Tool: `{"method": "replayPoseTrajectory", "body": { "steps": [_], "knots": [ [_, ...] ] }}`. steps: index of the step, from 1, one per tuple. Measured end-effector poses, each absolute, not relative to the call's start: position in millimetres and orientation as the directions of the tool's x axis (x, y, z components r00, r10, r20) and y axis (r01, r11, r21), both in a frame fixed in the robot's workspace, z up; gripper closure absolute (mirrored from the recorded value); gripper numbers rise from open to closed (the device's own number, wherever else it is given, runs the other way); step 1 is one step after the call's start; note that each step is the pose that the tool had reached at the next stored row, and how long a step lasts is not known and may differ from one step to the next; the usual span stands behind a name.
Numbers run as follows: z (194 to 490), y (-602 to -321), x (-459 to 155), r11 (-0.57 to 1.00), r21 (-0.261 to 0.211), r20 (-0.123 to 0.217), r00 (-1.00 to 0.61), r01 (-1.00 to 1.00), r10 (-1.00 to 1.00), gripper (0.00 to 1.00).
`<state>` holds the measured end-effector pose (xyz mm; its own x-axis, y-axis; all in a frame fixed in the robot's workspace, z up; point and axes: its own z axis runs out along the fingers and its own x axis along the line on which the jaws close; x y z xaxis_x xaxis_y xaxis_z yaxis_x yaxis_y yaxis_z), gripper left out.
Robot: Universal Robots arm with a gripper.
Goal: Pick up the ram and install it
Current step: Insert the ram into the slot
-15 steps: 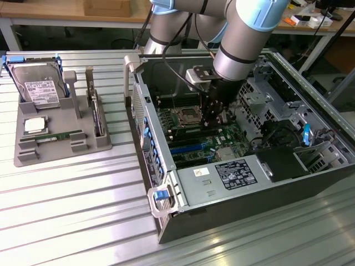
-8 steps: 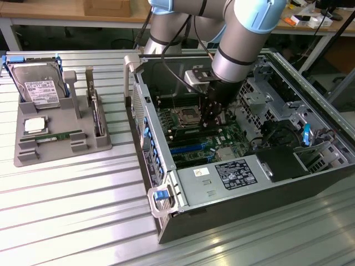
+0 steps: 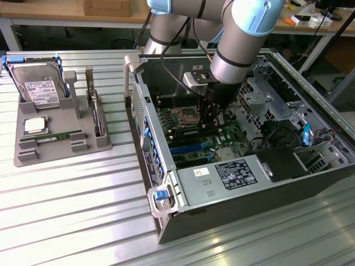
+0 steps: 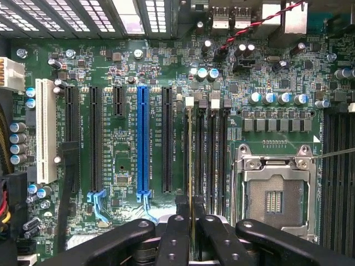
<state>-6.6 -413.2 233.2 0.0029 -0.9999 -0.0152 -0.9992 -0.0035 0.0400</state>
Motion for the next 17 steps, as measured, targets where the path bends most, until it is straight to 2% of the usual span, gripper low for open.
{"method": "replayPoseTrajectory", "body": {
  "steps": [17],
  "knots": [
    [232.0,-413.4,-7.9,0.019,0.04,-0.015,-0.02,-0.999,-1.0,0.87]
  ]
}}
